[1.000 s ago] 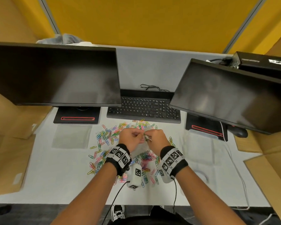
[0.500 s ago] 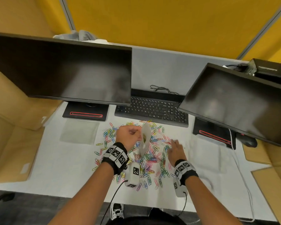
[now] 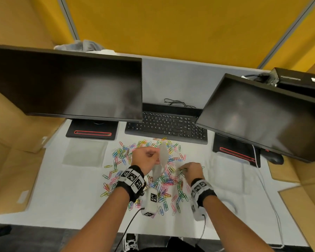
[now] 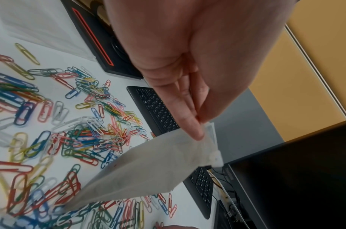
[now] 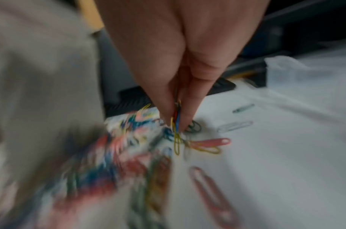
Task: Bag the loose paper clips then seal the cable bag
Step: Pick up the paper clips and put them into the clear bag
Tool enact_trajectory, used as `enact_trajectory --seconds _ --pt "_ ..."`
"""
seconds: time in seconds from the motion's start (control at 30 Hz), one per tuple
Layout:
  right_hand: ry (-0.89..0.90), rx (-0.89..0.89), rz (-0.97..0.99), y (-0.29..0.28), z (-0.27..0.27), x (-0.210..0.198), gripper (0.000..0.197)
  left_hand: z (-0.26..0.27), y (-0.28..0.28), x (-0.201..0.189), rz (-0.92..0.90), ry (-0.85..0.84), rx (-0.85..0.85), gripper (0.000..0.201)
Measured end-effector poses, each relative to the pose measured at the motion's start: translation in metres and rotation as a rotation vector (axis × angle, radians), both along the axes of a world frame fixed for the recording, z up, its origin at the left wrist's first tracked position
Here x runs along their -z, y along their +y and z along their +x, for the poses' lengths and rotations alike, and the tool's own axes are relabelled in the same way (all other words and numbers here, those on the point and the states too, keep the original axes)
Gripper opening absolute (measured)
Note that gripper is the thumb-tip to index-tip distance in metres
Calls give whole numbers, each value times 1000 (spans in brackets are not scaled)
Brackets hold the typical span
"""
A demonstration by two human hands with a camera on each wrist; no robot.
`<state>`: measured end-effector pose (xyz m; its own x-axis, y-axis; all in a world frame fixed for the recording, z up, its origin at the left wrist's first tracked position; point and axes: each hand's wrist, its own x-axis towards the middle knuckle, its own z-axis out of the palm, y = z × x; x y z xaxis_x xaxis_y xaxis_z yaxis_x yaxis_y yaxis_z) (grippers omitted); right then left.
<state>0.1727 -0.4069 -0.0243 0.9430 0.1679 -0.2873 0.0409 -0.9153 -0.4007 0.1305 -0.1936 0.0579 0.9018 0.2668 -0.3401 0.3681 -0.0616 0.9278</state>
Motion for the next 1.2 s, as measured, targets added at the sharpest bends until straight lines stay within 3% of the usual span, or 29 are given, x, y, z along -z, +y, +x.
enact_trajectory --seconds 0.03,0.1,0.2,0.3,0.4,0.5,0.67,0.87,0.97,1.03,1.2 --pt "33 131 88 -3 4 -4 11 1 0 0 3 6 0 16" --pt "134 376 300 -9 9 -9 7 2 -1 1 -4 18 3 17" --pt "324 609 831 -4 11 -32 12 3 -3 2 -6 17 13 17" --pt "421 577 1179 11 10 -65 21 4 -6 4 4 22 18 16" --pt "495 529 1346 26 6 -87 24 5 -11 7 13 29 14 16" --pt "507 502 1293 39 1 -92 19 4 -16 8 23 26 34 14" --pt "293 482 978 48 -2 -76 5 4 -21 3 25 11 60 15" --pt "188 287 671 51 -2 -79 20 8 -23 1 3 27 45 11" --pt "35 128 456 57 0 -90 12 8 -23 0 6 22 53 10" --pt "-63 56 341 63 1 -91 18 7 -23 0 14 17 62 11" --pt "-77 14 274 71 0 -85 32 5 -22 1 8 -6 57 12"
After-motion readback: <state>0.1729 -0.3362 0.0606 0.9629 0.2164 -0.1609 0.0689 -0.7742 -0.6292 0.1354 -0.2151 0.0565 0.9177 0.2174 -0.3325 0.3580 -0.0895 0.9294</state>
